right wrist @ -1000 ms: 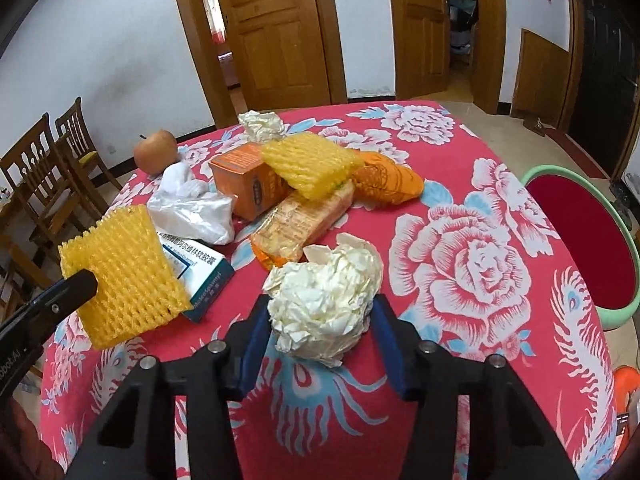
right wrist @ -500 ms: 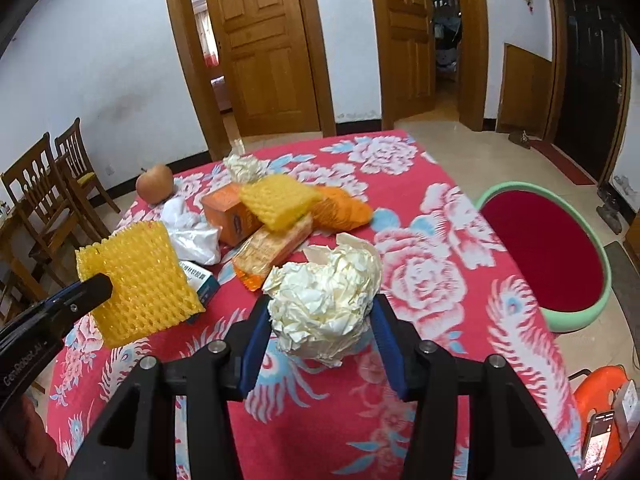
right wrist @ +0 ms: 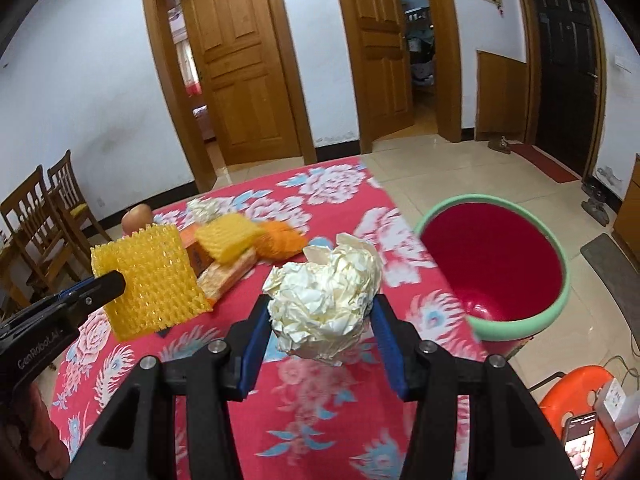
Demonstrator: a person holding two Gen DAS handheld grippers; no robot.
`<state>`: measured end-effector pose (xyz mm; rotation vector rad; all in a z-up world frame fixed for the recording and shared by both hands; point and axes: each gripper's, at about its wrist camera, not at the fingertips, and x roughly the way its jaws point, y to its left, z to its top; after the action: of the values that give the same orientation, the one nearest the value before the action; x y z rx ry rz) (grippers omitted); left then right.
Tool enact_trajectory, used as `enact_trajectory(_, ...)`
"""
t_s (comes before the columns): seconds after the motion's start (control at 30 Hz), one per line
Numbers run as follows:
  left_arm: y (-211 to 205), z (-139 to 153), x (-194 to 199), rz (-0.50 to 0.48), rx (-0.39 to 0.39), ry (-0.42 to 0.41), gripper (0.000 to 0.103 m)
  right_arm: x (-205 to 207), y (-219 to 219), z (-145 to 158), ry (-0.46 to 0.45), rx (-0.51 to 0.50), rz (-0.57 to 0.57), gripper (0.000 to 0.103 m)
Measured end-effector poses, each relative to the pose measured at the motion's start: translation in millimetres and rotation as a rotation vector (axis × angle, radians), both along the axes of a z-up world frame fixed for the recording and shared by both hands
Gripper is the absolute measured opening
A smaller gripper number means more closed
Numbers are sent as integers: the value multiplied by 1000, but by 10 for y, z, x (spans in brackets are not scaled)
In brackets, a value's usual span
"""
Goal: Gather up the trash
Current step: 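Grasp the crumpled white paper with the right gripper while the left gripper holds the foam net, then drop the white paper into the red bucket with the right gripper while the left drops the foam net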
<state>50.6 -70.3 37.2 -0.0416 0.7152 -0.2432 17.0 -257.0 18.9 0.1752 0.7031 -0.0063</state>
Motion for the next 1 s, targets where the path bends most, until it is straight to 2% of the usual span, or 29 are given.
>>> enact_trajectory(0.43, -848, 35, 212, -127, 27, -3, 11, -12, -881, 0, -19, 35, -149, 53)
enact_trajectory(0.7, -1321, -3, 412, -202, 57, -3, 11, 117, -1342, -154, 3, 70, -231, 53)
enact_trajectory(1.0, -1655, -140, 605, -228, 73, 23, 11, 262, -1746, -349, 44, 132, -299, 57)
